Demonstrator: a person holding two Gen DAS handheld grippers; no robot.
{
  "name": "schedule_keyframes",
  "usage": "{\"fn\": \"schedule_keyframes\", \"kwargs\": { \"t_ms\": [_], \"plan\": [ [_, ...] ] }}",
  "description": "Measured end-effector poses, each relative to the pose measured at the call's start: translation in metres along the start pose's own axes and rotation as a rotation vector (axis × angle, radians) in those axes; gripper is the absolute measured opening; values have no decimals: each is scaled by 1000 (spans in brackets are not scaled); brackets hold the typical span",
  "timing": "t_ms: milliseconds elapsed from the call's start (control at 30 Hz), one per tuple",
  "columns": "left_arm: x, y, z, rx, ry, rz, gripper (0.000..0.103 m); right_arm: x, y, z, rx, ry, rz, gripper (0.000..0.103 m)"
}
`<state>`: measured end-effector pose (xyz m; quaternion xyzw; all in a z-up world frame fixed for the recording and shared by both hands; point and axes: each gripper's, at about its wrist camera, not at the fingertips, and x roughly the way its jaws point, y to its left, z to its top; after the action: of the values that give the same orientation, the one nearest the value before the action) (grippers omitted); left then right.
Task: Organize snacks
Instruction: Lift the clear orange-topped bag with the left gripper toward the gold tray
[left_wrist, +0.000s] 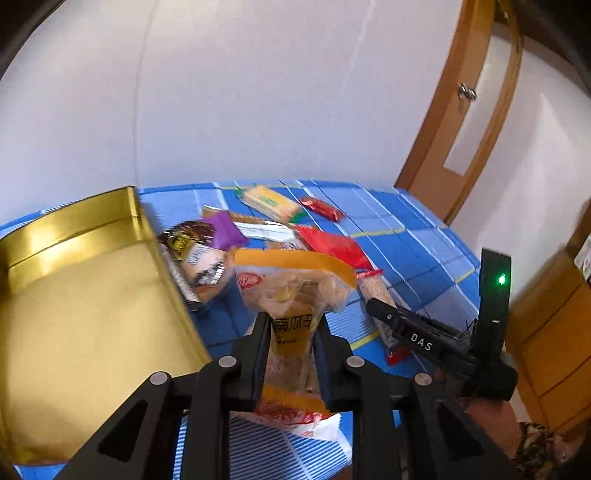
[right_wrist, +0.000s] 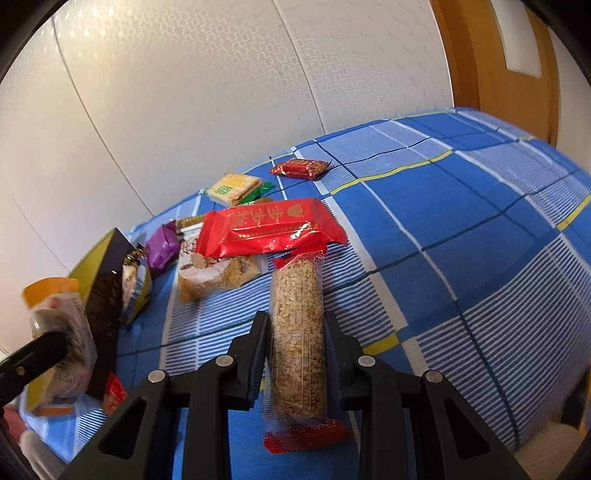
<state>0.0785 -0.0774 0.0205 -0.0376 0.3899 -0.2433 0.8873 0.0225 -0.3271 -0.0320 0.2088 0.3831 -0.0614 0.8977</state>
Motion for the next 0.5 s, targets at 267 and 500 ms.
{"fn": "schedule_keyframes", "kwargs": {
  "t_ms": [267,500],
  "plan": [
    [-21,25,-1,-61,-30,14,17,1,4,-1,-9,-1,-3,29],
    [-31,45,-4,-124,-73,22,5,1,3,-1,-3,-4,-3,29]
  ]
}}
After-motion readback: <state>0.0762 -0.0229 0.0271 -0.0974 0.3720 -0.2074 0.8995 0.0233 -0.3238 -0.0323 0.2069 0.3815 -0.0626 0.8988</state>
